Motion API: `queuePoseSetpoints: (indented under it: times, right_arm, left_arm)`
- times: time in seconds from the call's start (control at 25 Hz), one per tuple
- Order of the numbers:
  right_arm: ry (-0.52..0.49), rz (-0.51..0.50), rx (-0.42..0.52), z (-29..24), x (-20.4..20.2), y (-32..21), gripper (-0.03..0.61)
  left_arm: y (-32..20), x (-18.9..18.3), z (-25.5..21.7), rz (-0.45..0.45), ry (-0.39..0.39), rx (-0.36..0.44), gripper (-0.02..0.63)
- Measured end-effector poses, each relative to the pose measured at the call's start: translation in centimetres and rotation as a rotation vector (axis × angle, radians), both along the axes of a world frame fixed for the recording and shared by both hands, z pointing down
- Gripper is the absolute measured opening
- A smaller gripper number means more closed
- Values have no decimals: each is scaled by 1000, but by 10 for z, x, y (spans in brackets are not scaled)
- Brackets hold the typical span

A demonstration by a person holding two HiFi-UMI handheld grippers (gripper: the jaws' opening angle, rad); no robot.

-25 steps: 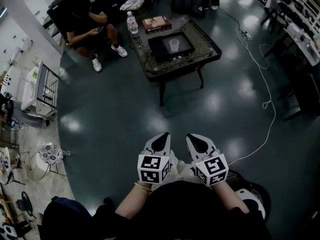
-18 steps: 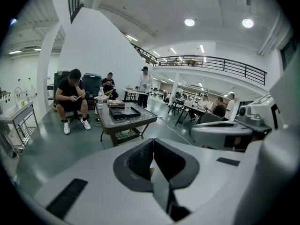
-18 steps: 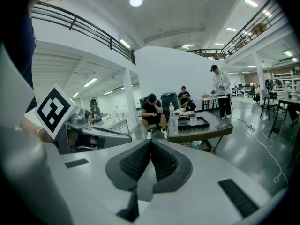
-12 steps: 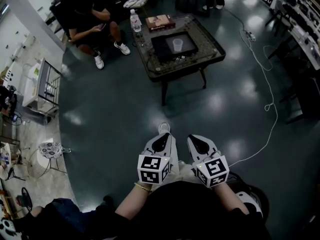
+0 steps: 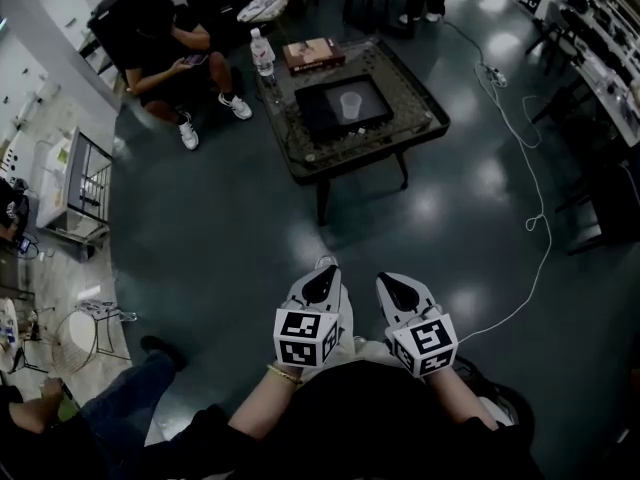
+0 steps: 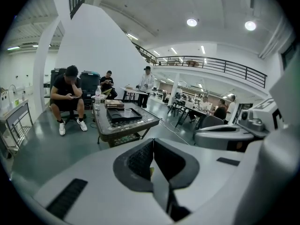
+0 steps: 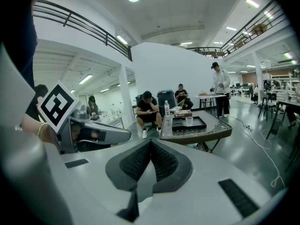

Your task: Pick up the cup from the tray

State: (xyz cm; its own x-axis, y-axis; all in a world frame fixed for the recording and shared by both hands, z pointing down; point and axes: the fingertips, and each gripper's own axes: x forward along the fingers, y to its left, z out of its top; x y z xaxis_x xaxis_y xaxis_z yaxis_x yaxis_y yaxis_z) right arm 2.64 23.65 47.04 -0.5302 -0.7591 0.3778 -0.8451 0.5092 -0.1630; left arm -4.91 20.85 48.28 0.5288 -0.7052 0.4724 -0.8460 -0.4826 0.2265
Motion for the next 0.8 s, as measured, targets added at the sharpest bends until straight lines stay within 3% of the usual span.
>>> queuePoseSetpoints:
  times: [0.8]
  right_arm:
    - [0,86,-20,-11,8,-168,12]
  left_arm:
    - [-170,5,-9,72,-14,-22,12]
